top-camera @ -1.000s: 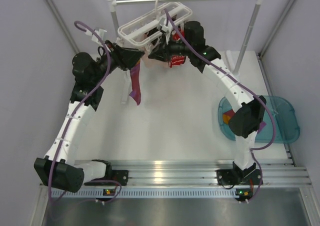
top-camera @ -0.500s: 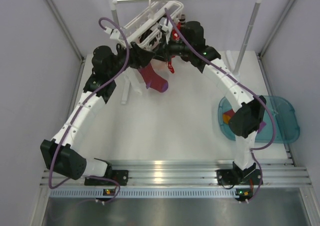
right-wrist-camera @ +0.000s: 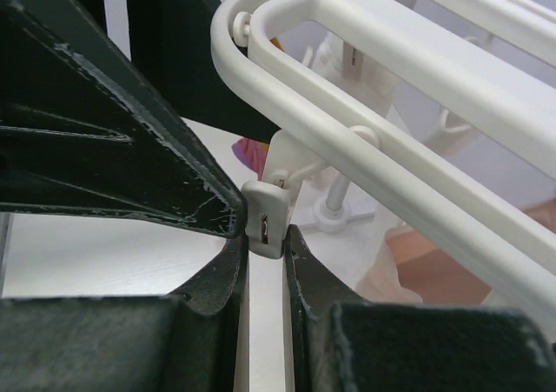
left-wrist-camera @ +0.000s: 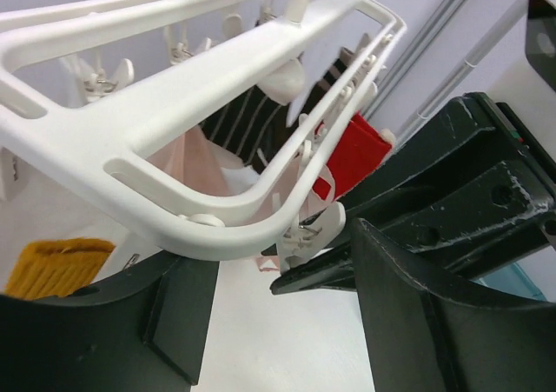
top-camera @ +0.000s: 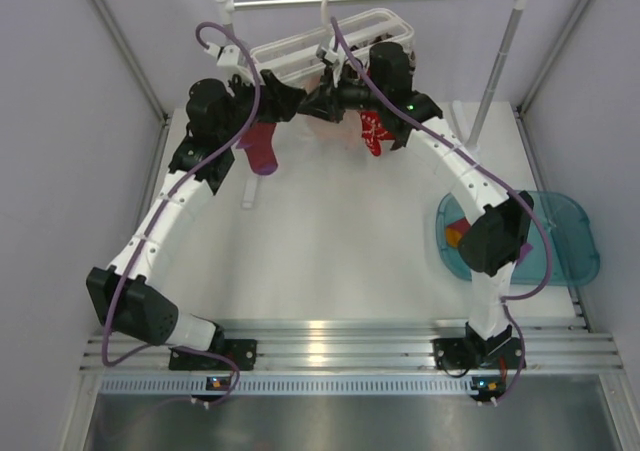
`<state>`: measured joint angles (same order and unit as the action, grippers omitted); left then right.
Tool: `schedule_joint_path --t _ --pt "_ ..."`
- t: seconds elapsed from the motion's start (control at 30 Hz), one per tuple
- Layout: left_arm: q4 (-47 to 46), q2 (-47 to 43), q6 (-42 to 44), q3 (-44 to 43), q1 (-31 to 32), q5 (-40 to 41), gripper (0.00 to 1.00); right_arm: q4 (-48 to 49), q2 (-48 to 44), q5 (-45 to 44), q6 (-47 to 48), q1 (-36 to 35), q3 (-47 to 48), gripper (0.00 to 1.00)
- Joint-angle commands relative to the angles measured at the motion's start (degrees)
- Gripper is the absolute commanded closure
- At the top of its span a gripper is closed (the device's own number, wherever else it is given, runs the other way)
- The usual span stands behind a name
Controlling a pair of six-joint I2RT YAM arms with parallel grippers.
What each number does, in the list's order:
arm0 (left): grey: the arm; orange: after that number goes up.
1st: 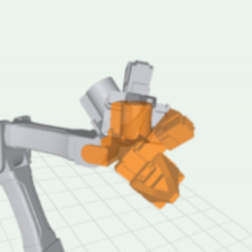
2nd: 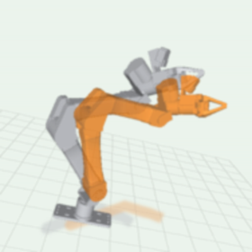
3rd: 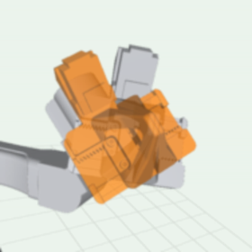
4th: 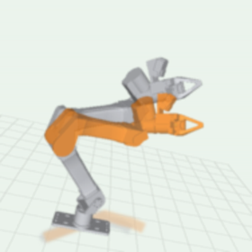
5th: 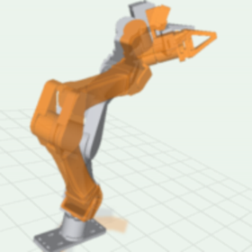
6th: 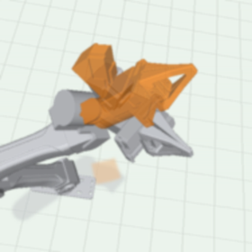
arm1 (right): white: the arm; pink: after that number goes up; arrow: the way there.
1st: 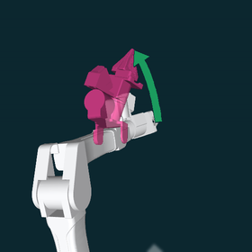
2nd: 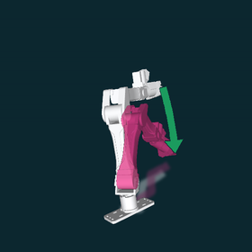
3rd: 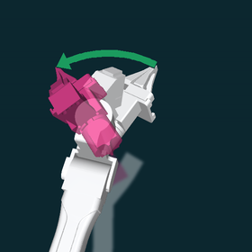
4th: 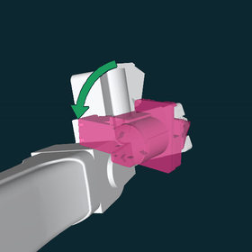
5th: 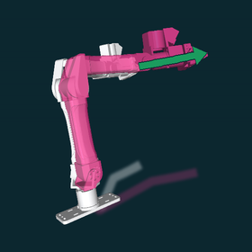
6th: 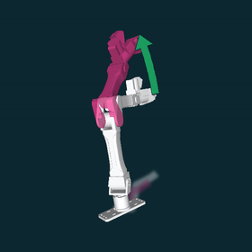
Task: Clip the socks to the hanger
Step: Open the clamp at the hanger.
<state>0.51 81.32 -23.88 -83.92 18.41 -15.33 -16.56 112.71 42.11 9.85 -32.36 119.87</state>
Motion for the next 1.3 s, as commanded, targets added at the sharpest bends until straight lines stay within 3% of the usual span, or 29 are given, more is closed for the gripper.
schedule_joint_path --t 0.0,0.67,0.9,1.0,1.03,1.13,1.2,1.23,1.27 --pt "-3.0 1.2 0.2 -4.2 -0.2 0.7 0.34 -0.6 -2.9 3.3 0.1 -0.5 -0.5 1.00" --pt "-3.9 5.1 -2.4 -7.2 -0.2 -3.0 0.47 -1.8 -3.4 3.5 1.8 -0.7 -0.8 1.00" --pt "-3.8 6.2 -3.0 -8.5 -0.2 -4.5 0.66 -2.1 -3.5 3.5 2.4 -1.0 -0.8 1.00" --pt "-3.0 6.7 -3.5 -9.1 -0.3 -4.3 0.80 -2.2 -3.5 3.7 2.6 -1.0 -0.8 1.00" --pt "-2.9 6.7 -3.5 -9.1 -0.3 -4.1 0.89 -2.3 -3.6 3.8 2.8 -1.0 -0.8 1.00" --pt "-2.3 6.7 -3.5 -9.3 -0.3 -3.9 1.00 -2.9 -4.0 3.4 3.7 -1.0 -1.0 1.00" --pt "-1.9 6.7 -3.6 -9.4 -0.3 -3.7 1.00 -2.7 -4.3 3.0 4.0 -0.9 -1.8 0.92" --pt "-1.6 6.7 -3.9 -9.4 -0.3 -3.7 1.00 -2.1 -4.9 2.8 3.9 -0.9 -2.3 0.75" --pt "-1.5 6.7 -4.2 -9.4 -0.4 -3.7 1.00 -1.5 -5.2 2.3 3.8 -0.7 -3.4 0.65"
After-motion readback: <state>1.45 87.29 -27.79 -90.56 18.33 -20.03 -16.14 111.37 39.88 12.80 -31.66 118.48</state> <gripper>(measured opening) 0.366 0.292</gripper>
